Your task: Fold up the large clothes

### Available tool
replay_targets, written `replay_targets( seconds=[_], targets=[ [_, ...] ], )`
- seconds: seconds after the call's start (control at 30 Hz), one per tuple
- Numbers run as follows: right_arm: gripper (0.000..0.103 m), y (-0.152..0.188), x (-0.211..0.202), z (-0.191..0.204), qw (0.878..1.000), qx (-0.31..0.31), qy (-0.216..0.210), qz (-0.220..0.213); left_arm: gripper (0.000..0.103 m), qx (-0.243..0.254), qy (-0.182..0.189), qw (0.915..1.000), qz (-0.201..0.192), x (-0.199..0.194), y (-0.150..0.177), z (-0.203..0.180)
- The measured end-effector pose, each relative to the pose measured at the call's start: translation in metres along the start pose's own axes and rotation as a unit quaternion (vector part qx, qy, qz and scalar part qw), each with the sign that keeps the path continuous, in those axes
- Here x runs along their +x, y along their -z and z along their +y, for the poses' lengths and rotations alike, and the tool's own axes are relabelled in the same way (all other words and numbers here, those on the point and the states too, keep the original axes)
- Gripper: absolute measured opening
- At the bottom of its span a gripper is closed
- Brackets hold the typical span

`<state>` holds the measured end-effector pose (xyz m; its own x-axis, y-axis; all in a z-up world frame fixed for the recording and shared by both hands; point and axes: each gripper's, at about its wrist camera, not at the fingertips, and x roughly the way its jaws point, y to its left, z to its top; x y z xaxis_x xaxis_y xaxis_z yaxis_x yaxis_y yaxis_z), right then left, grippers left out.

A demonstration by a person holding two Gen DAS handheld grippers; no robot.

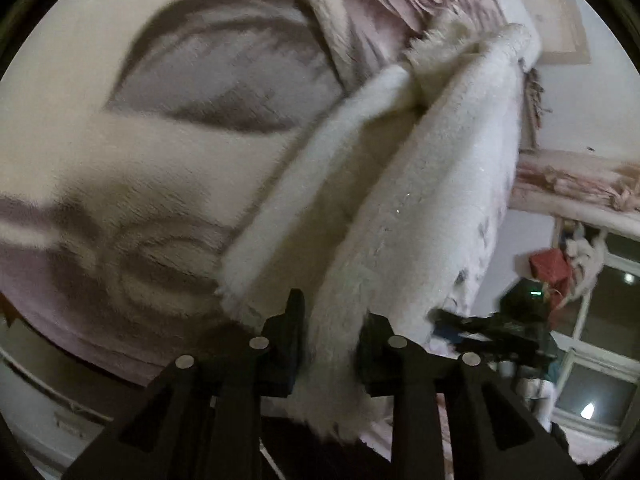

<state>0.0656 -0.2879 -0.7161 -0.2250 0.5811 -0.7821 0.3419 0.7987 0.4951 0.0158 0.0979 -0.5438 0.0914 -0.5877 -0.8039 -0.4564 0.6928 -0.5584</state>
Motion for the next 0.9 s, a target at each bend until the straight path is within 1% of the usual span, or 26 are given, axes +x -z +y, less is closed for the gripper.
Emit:
replay_targets(
  seconds=[0.03, 0.07, 0.1, 0.13, 0.17, 0.2, 0.23, 0.27, 0.33, 0.37, 0.4, 0.43, 0.47, 0.5, 0.53, 0.6, 0.63, 0.67, 0.7, 0.73, 0.8, 0.83, 0.87, 0.9],
  targets=[
    [0.049, -0.006, -0.019, 0.005, 0.999, -0.013, 0.017, -0.025, 0.025, 0.002, -0.009, 0.9999, -0.004, -0.006, -0.002, -0.003],
    [0.051, -0.011, -0.036, 0.010, 0.998, -0.022, 0.035, -0.046, 0.025, 0.010, -0.023, 0.9996, -0.013, -0.013, -0.005, -0.007],
    [0.051, -0.020, -0.056, 0.022, 0.995, -0.035, 0.052, -0.078, 0.030, 0.019, -0.045, 0.9985, -0.023, -0.021, -0.008, -0.011],
    [0.051, -0.028, -0.068, 0.034, 0.993, -0.044, 0.056, -0.097, 0.036, 0.030, -0.070, 0.9965, -0.035, -0.027, -0.013, -0.015],
    [0.051, -0.043, -0.080, 0.056, 0.990, -0.067, 0.049, -0.116, 0.050, 0.038, -0.085, 0.9946, -0.045, -0.033, -0.015, -0.017],
    [0.051, -0.056, -0.084, 0.077, 0.988, -0.089, 0.045, -0.121, 0.069, 0.048, -0.100, 0.9921, -0.058, -0.038, -0.018, -0.019],
    [0.051, -0.069, -0.085, 0.098, 0.985, -0.109, 0.042, -0.126, 0.078, 0.060, -0.117, 0.9881, -0.080, -0.045, -0.022, -0.020],
    [0.051, -0.088, -0.085, 0.132, 0.979, -0.145, 0.039, -0.138, 0.085, 0.068, -0.130, 0.9847, -0.094, -0.047, -0.024, -0.018],
    [0.051, -0.117, -0.073, 0.191, 0.970, -0.192, 0.042, -0.144, 0.085, 0.081, -0.160, 0.9769, -0.116, -0.047, -0.032, -0.012],
    [0.051, -0.134, -0.062, 0.216, 0.968, -0.207, 0.040, -0.137, 0.085, 0.087, -0.170, 0.9737, -0.124, -0.047, -0.033, 0.001],
    [0.049, -0.151, -0.046, 0.245, 0.965, -0.226, 0.048, -0.124, 0.085, 0.094, -0.184, 0.9688, -0.136, -0.044, -0.038, 0.004],
    [0.044, -0.163, -0.026, 0.274, 0.961, -0.236, 0.086, -0.118, 0.085, 0.101, -0.195, 0.9651, -0.142, -0.041, -0.042, 0.007],
    [0.042, -0.174, 0.004, 0.294, 0.948, -0.259, 0.159, -0.098, 0.085, 0.109, -0.210, 0.9615, -0.140, -0.032, -0.049, 0.010],
    [0.042, -0.193, 0.023, 0.302, 0.938, -0.270, 0.201, -0.086, 0.085, 0.112, -0.216, 0.9610, -0.132, -0.023, -0.055, 0.014],
    [0.042, -0.199, 0.038, 0.304, 0.933, -0.262, 0.235, -0.074, 0.085, 0.111, -0.213, 0.9631, -0.121, -0.012, -0.061, 0.018],
    [0.042, -0.204, 0.059, 0.318, 0.912, -0.278, 0.290, -0.086, 0.085, 0.101, -0.212, 0.9664, -0.103, 0.002, -0.072, 0.025],
    [0.042, -0.204, 0.065, 0.324, 0.907, -0.279, 0.304, -0.087, 0.085, 0.096, -0.210, 0.9682, -0.096, 0.006, -0.076, 0.030],
    [0.042, -0.206, 0.065, 0.326, 0.908, -0.271, 0.308, -0.087, 0.085, 0.094, -0.207, 0.9691, -0.095, 0.006, -0.078, 0.031],
    [0.043, -0.207, 0.063, 0.330, 0.912, -0.263, 0.303, -0.085, 0.085, 0.093, -0.203, 0.9701, -0.095, 0.004, -0.078, 0.031],
    [0.043, -0.211, 0.069, 0.349, 0.918, -0.255, 0.294, -0.083, 0.085, 0.092, -0.195, 0.9716, -0.096, -0.001, -0.079, 0.031],
    [0.043, -0.204, 0.035, 0.351, 0.933, -0.241, 0.254, -0.085, 0.085, 0.095, -0.180, 0.9734, -0.105, -0.014, -0.077, 0.028],
    [0.043, -0.198, 0.019, 0.347, 0.938, -0.238, 0.235, -0.087, 0.085, 0.096, -0.175, 0.9741, -0.107, -0.021, -0.075, 0.027],
    [0.043, -0.186, 0.001, 0.344, 0.946, -0.232, 0.208, -0.089, 0.085, 0.096, -0.170, 0.9748, -0.108, -0.026, -0.073, 0.028],
    [0.043, -0.174, -0.012, 0.340, 0.949, -0.234, 0.191, -0.090, 0.085, 0.096, -0.165, 0.9754, -0.111, -0.033, -0.070, 0.028]
  ],
)
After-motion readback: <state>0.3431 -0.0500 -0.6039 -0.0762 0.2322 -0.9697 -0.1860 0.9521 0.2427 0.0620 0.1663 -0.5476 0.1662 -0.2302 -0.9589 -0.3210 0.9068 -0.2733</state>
